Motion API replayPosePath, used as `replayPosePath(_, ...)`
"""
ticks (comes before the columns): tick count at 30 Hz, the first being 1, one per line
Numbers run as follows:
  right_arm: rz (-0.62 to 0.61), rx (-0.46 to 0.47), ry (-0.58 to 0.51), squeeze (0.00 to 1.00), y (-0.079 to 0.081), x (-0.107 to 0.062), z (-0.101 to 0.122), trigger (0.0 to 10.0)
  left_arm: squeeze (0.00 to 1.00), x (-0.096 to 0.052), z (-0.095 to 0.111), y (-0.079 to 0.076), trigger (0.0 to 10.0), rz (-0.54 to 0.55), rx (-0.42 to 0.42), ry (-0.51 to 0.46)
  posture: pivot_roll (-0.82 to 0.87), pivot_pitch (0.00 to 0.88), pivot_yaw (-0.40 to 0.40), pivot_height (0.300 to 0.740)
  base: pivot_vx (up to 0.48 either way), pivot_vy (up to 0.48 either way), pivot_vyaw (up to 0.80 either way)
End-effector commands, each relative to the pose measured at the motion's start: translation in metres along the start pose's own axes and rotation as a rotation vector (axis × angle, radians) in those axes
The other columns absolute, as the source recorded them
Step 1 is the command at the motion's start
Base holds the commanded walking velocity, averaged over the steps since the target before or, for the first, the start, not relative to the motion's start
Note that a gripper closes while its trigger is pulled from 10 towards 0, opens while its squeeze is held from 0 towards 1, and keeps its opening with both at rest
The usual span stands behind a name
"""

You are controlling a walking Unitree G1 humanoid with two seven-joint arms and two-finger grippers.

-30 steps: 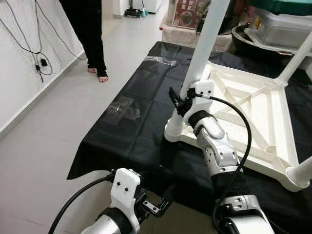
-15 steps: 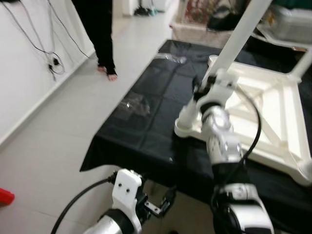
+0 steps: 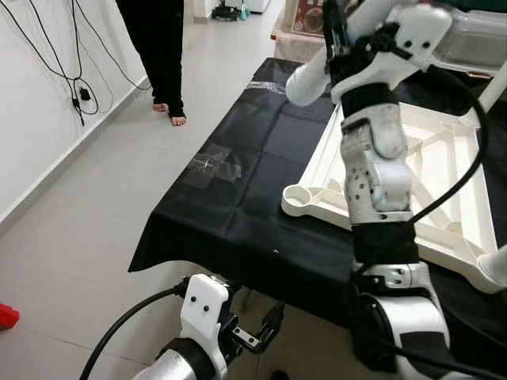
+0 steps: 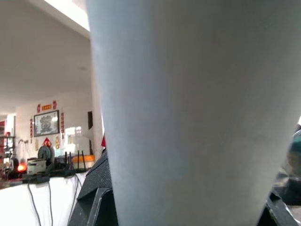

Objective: Building children table

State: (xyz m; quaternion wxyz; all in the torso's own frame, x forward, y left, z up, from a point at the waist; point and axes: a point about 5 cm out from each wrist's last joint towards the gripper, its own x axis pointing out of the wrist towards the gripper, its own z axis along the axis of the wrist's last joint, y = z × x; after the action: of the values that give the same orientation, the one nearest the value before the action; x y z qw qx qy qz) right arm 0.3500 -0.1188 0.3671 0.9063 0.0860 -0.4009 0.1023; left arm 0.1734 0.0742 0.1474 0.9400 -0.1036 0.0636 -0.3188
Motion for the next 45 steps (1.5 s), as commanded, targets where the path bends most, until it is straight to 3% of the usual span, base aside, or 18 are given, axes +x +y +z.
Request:
replayPosePath(1, 0.002, 0.014, -0.023, 0.0, 0.0, 0.002, 0.003, 10.0, 0.0, 0.0, -0.003, 0.0, 10.0, -0.003, 0.001, 0.011, 0.1, 0.162, -0.078, 0.74, 0.0, 0.0, 0.0)
replayPosePath(25, 0.058, 0.08, 0.085, 0.0, 0.009, -0.012, -0.019, 10.0, 0.0, 0.001, -0.004, 0.001, 10.0, 0.013, 0.005, 0.01, 0.1, 0.151, -0.081, 0.74, 0.0, 0.0, 0.0)
replayPosePath(45, 0.069, 0.083, 0.086, 0.0, 0.01, -0.013, -0.018, 10.0, 0.0, 0.002, -0.005, 0.002, 10.0, 0.012, 0.002, 0.016, 0.1, 0.152, -0.081, 0.74, 0.0, 0.0, 0.0)
